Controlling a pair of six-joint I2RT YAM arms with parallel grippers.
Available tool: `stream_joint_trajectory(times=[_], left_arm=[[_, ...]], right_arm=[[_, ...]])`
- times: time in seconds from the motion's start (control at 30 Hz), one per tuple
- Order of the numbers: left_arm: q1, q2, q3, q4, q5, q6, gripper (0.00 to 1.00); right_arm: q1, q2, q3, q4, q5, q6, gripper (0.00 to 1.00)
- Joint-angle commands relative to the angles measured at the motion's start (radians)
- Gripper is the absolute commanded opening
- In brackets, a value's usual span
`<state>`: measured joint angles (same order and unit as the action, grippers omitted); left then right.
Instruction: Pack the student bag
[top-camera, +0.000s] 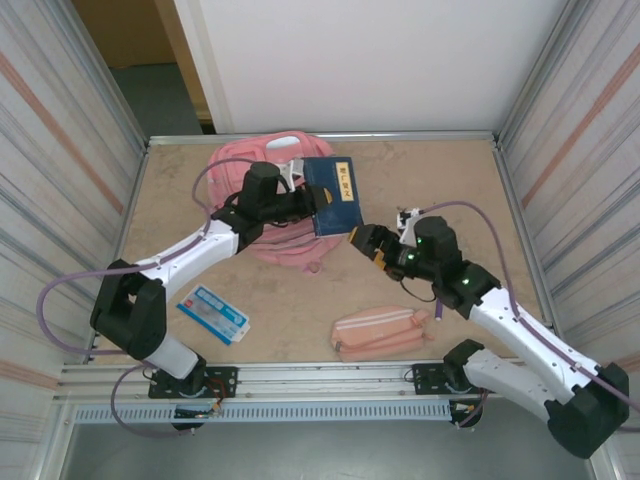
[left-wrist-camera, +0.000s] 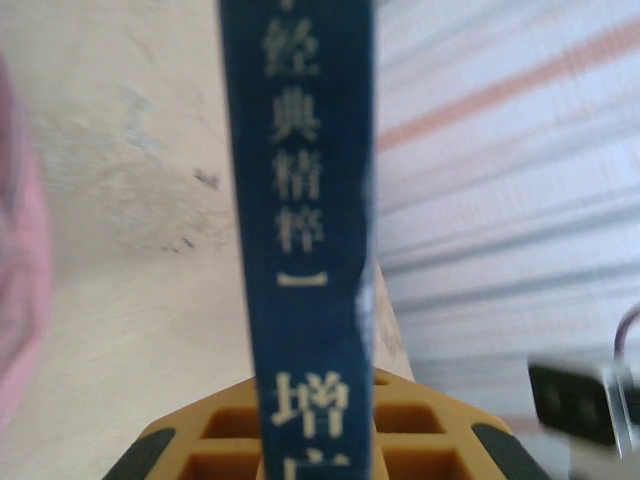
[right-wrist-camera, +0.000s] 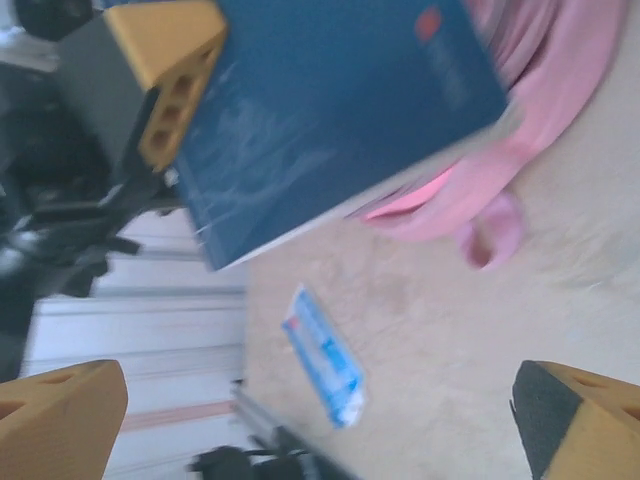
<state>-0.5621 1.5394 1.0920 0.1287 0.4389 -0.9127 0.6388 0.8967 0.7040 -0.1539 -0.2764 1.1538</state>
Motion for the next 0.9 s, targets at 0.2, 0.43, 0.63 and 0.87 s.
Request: stream_joint_trajectory(times=[0.2,0.43,0.63,0.87], left_arm=[[-0.008,-0.169,-0.194,0.291,-0.045,-0.396,0.00],[-0.022,-0.216,-0.270,0.387,-0.023,-0.525,0.00],[-0.021,-0.229,-0.310,0.447,-0.001,-0.574,0.00],[-0.027,-0.214,-0.337,0.489,0.030,-0.628,0.00]], right_arm=[[0.145,0.152,-0.056,0.431,0.203,0.400,0.99],[0.216,0.272,0.025,0.500,0.263,0.388,0.95],[0.234,0.236,0.022,0.498,0.371,0.310,0.76],[0.236,0.228,0.040,0.573,0.365,0.239,0.43]])
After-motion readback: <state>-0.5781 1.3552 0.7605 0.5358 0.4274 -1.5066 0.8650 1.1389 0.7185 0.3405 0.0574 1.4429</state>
